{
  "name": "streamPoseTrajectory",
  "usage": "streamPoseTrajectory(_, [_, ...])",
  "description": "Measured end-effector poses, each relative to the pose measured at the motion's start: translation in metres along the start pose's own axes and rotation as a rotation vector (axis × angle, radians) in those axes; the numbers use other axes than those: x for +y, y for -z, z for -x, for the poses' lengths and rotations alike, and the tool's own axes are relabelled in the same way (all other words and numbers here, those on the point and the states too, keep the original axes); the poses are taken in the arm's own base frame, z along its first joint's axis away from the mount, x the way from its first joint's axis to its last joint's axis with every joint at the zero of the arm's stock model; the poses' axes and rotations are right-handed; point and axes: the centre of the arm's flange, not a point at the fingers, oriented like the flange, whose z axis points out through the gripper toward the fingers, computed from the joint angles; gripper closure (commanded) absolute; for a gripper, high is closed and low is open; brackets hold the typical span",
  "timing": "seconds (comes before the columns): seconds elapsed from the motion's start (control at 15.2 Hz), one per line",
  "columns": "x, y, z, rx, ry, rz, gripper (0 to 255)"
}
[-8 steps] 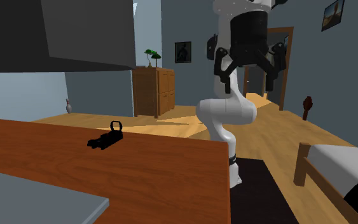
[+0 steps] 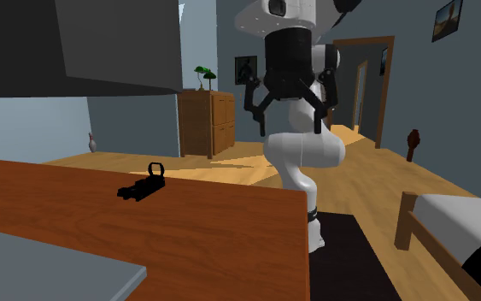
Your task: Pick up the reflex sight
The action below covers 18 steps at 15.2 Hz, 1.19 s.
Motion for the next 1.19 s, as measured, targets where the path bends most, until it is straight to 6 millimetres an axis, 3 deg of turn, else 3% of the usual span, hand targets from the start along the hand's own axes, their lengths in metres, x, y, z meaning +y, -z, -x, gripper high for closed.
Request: streamPoseTrajectory(1.19, [0.228,-0.037,-0.018,0.003,-0.144,0.032,0])
